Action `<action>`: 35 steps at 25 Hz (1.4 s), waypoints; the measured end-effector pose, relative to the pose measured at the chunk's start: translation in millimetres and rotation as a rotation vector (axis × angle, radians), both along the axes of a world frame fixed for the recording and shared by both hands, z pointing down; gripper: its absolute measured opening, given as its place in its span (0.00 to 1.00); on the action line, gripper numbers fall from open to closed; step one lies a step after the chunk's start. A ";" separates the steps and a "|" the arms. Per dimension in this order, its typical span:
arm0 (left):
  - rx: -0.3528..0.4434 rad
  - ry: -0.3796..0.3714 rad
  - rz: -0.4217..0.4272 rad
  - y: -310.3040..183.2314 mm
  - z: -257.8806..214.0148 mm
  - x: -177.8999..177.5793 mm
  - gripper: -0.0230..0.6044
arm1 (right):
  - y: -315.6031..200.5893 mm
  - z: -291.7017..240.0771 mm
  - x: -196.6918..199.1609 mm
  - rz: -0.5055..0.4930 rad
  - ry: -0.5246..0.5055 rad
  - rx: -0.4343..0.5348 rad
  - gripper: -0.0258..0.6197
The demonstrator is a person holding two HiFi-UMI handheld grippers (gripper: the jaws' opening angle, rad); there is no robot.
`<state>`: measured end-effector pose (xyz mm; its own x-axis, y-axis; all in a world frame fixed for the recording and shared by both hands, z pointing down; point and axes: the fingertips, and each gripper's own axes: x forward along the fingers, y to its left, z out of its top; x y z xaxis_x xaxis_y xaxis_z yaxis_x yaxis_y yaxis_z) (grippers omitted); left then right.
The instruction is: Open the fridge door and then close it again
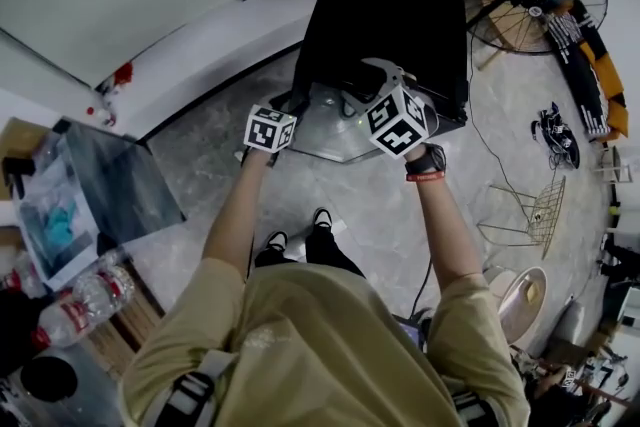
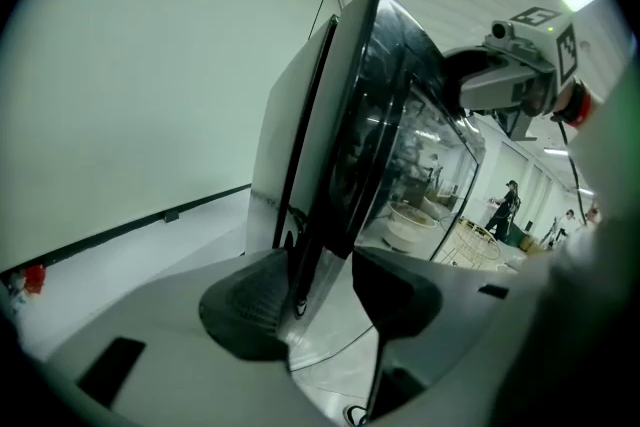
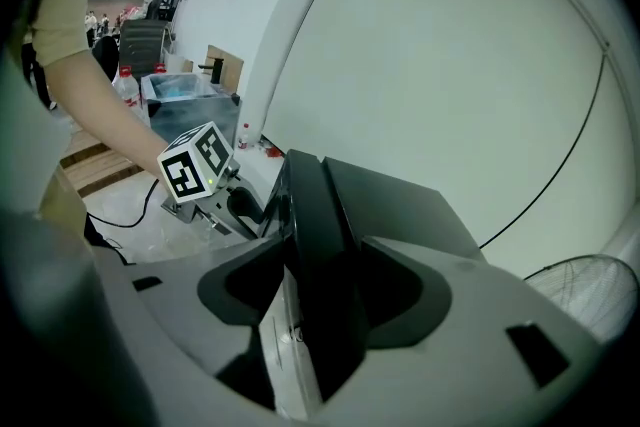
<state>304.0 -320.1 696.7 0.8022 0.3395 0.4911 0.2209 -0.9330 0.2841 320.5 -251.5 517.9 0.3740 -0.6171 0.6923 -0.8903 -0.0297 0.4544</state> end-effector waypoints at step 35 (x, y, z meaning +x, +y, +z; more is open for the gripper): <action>0.163 -0.052 -0.102 10.3 -6.4 -6.2 0.34 | 8.4 3.6 -8.6 -0.083 0.000 0.001 0.36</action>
<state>297.8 -309.8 690.3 0.8007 0.1702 0.5744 0.1118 -0.9844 0.1358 311.9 -243.1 521.5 0.3217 -0.6466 0.6917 -0.8895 0.0440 0.4548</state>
